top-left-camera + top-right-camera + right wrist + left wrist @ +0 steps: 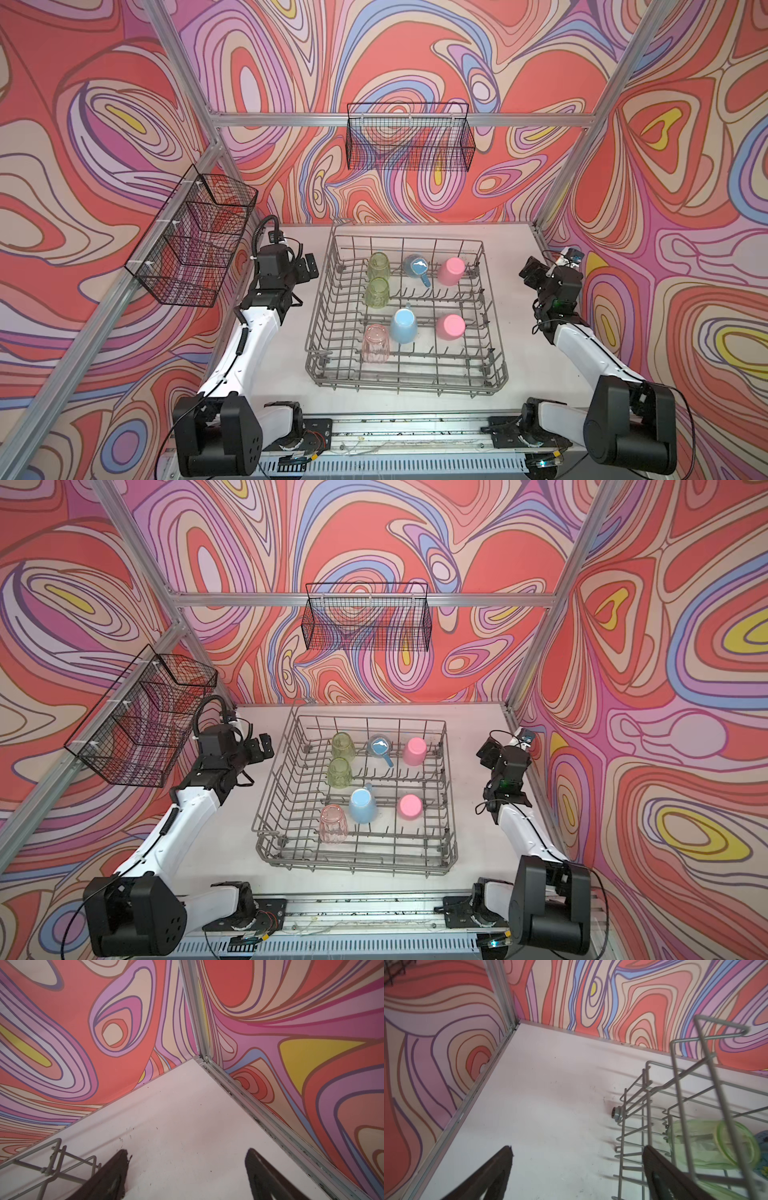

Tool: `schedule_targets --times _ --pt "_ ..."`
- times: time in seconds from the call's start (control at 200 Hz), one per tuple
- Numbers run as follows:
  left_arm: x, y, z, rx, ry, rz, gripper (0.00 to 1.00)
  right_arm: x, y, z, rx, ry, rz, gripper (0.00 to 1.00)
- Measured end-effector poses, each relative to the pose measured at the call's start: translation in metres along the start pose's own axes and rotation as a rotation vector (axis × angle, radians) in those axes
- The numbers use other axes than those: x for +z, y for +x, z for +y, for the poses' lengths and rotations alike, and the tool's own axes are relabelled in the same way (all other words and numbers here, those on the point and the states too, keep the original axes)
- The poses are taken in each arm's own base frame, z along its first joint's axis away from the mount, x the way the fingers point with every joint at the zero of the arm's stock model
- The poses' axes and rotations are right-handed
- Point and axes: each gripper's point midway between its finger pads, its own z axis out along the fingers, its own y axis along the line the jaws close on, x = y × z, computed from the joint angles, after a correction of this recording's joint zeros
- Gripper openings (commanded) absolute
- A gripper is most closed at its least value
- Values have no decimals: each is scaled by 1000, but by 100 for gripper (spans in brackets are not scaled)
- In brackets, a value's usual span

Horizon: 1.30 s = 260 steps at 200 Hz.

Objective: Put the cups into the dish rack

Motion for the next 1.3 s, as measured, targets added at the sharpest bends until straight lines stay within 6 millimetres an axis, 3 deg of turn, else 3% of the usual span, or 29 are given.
schedule_targets --times 0.28,0.531,0.936,1.302 --pt "13 2 24 -66 -44 -48 100 8 9 3 -29 -10 6 91" --pt "45 53 49 -97 -114 52 100 20 37 5 -68 -8 68 91" --pt "68 82 56 -67 -124 55 100 37 74 24 -145 -47 122 91" --pt "82 89 50 -35 -80 44 100 45 107 29 -217 -63 142 91"
